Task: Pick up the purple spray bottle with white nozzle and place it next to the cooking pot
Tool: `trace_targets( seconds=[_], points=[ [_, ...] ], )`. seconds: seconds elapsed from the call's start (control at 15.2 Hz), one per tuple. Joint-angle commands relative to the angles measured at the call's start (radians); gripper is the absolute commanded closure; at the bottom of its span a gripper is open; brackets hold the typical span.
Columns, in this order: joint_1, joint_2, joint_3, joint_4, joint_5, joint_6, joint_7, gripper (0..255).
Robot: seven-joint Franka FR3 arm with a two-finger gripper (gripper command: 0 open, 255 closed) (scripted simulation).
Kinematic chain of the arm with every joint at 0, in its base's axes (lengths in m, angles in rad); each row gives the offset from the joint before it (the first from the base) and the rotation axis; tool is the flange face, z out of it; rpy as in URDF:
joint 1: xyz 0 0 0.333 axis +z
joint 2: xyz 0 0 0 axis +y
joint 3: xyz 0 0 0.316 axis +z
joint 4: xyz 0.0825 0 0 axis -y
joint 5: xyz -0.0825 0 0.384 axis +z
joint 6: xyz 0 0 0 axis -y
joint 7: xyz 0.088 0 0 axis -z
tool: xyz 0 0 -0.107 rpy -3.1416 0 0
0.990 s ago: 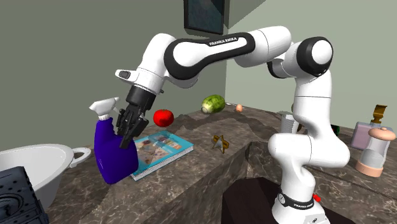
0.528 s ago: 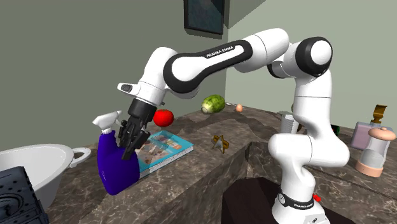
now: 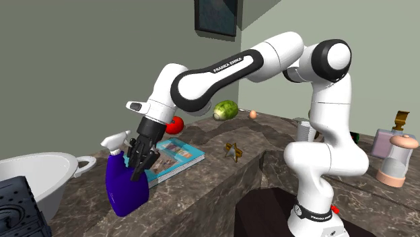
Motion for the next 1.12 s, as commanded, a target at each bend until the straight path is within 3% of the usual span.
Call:
trace_targets(
  seconds=[0.0,0.33,0.4,0.73,0.92,1.06],
  points=[
    [0.006,0.003,-0.008,-0.004,0.007,0.006,-0.007,255],
    [0.007,0.003,-0.008,-0.004,0.007,0.006,-0.007,255],
    [0.007,0.003,-0.008,-0.004,0.008,0.006,-0.007,0],
    [0.007,0.003,-0.008,-0.004,0.008,0.006,-0.007,0],
    [-0.147,-0.105,0.145,-0.001,-0.139,-0.060,0.091,0],
    [-0.177,-0.127,0.174,0.002,-0.165,-0.081,0.109,0]
  ],
)
